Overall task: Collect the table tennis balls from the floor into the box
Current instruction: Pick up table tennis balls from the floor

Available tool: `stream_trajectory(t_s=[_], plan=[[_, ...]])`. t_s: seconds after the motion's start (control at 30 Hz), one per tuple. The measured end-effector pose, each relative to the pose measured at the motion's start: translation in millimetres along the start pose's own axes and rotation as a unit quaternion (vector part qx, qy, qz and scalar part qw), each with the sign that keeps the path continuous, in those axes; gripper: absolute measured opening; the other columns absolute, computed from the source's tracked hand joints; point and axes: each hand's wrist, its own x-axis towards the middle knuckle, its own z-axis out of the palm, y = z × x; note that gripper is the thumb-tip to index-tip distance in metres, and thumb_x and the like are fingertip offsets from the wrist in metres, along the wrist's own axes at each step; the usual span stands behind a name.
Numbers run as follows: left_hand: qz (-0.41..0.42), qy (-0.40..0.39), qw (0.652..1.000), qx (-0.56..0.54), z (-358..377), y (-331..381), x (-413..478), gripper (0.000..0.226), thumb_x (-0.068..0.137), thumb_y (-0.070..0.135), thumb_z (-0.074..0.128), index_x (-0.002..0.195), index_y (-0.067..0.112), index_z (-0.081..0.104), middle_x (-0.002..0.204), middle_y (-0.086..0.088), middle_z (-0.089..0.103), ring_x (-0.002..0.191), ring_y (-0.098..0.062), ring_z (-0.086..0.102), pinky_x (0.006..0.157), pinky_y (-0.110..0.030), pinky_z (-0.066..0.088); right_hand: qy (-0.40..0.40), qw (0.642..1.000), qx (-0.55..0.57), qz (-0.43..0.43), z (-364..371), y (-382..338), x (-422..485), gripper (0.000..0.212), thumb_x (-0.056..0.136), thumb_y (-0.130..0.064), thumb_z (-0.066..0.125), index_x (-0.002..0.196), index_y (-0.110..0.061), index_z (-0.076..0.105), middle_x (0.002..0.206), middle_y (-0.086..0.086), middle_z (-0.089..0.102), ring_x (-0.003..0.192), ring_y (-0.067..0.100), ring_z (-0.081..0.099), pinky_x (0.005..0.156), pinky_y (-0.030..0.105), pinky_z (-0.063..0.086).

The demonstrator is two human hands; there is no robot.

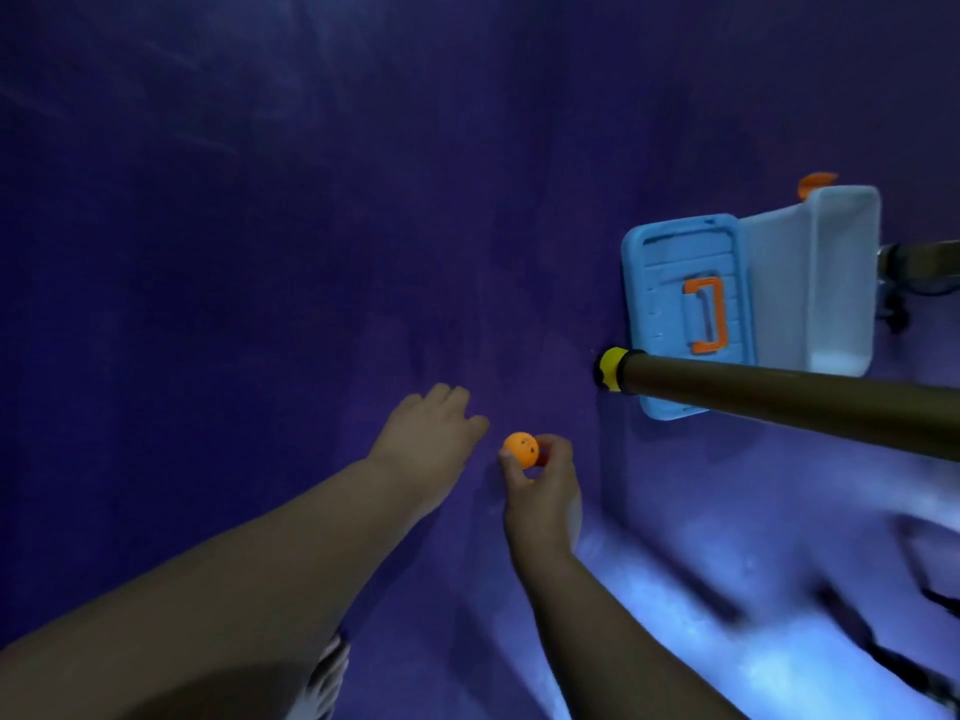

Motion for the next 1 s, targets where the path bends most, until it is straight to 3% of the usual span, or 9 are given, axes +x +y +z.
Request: stream_trajectory(t_s=[0.13,0.23,0.37,0.47,0.6,0.73,0.87,1.0], plan=[[0.036,-0.056,0.995,0.069,4,-9,-9,0.030,0.093,0.012,0.047,0.123,0.016,0.051,0.126,-0.006,0.045,0.115,-0.024,0.041,0.088,-0.034,0.039,0.003,0.999,-0.030,0.019,-3,-15,-14,0.028,0.085,-0.039,0.063,0.096,-0.025,0.042,0.084,-0.009,0.056,0.073,0.016,0.053,0.058,0.028,0.034],[-0.027,-0.018,0.999,0.005,-20,-30,-35,0.025,0.091,0.005,0.047,0.115,0.014,0.051,0.117,-0.004,0.046,0.106,-0.021,0.044,0.077,-0.028,0.039,-0.014,0.999,-0.052,0.002,-5,-42,-32,0.030,0.085,-0.040,0.062,0.101,-0.024,0.042,0.086,-0.008,0.055,0.077,0.019,0.056,0.060,0.028,0.035],[-0.132,0.046,0.987,-0.074,-94,-79,-97,0.014,0.091,0.010,0.055,0.102,0.016,0.048,0.106,0.000,0.044,0.081,-0.012,0.046,0.063,-0.023,0.034,-0.047,0.997,-0.034,-0.055,-8,-104,-67,0.047,0.087,-0.041,0.060,0.126,-0.021,0.044,0.117,-0.001,0.060,0.104,0.024,0.060,0.073,0.031,0.042],[-0.179,0.060,0.978,-0.092,-171,-119,-158,0.014,0.092,0.017,0.056,0.104,0.014,0.050,0.107,0.000,0.040,0.076,-0.012,0.046,0.058,-0.025,0.037,-0.072,0.991,-0.018,-0.113,-21,-167,-102,0.048,0.088,-0.040,0.059,0.130,-0.020,0.047,0.128,-0.001,0.054,0.107,0.021,0.057,0.077,0.030,0.041],[-0.228,0.113,0.961,-0.106,-284,-151,-231,0.025,0.088,0.024,0.064,0.108,0.016,0.051,0.107,0.003,0.044,0.083,-0.014,0.051,0.067,-0.029,0.050,-0.091,0.982,0.030,-0.164,-65,-268,-156,0.034,0.087,-0.039,0.061,0.114,-0.021,0.054,0.108,-0.004,0.057,0.081,0.015,0.054,0.061,0.026,0.036],[-0.319,0.141,0.914,-0.209,-398,-144,-297,0.031,0.083,0.039,0.066,0.103,0.024,0.048,0.097,0.007,0.054,0.082,-0.016,0.058,0.069,-0.036,0.052,-0.108,0.972,0.080,-0.195,-142,-366,-212,0.028,0.082,-0.046,0.064,0.088,-0.024,0.048,0.079,-0.007,0.055,0.068,0.015,0.052,0.054,0.028,0.039],[-0.328,0.170,0.900,-0.232,-512,-121,-358,0.029,0.083,0.044,0.063,0.095,0.026,0.043,0.083,0.010,0.055,0.070,-0.009,0.055,0.052,-0.025,0.039,-0.115,0.962,0.101,-0.228,-245,-453,-264,0.035,0.077,-0.050,0.068,0.087,-0.026,0.044,0.073,-0.008,0.054,0.066,0.012,0.053,0.053,0.027,0.039],[-0.313,0.177,0.908,-0.213,-618,-103,-405,0.018,0.085,0.032,0.060,0.096,0.027,0.046,0.086,0.011,0.056,0.070,-0.008,0.055,0.052,-0.023,0.040,-0.097,0.955,0.148,-0.240,-338,-517,-304,0.032,0.077,-0.046,0.070,0.088,-0.031,0.042,0.077,-0.008,0.057,0.069,0.010,0.056,0.060,0.030,0.048]])
